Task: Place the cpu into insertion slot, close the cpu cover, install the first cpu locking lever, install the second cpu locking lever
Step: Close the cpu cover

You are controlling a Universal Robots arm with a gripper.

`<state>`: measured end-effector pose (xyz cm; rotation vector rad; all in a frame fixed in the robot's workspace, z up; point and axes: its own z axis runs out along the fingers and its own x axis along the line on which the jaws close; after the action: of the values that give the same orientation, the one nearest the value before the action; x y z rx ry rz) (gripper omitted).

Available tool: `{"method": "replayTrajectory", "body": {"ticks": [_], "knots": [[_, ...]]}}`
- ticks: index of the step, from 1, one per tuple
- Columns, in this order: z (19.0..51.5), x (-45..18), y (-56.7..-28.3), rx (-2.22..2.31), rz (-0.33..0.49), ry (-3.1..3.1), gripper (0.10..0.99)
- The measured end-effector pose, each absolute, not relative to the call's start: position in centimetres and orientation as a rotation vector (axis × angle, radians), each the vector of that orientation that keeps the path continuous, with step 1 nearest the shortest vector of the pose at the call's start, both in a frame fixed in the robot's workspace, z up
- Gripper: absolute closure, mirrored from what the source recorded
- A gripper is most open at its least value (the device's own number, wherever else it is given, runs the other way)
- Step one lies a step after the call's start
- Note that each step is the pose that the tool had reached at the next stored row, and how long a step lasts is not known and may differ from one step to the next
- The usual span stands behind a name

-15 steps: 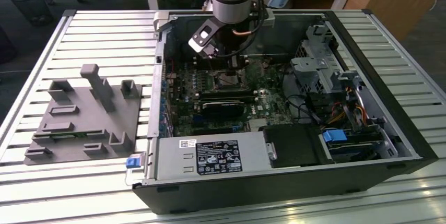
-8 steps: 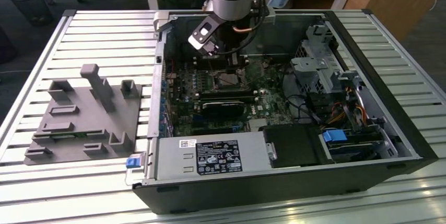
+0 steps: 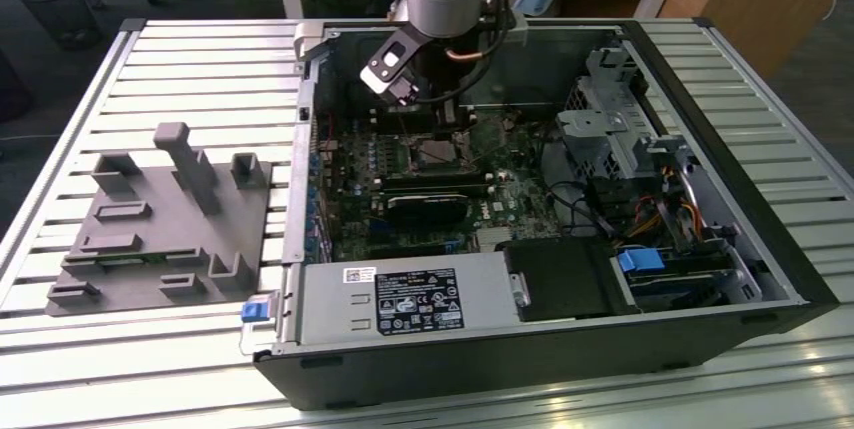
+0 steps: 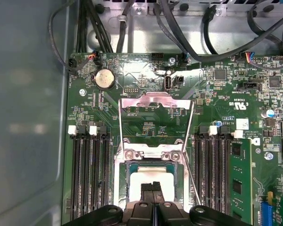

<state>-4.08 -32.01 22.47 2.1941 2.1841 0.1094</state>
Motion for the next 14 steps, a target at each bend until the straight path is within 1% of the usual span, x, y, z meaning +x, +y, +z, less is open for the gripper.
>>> {"method": "replayTrajectory", "body": {"ticks": [14], "knots": [[23.5, -4.1, -32.0, 2.194, 0.109, 2.184, 0.98]]}}
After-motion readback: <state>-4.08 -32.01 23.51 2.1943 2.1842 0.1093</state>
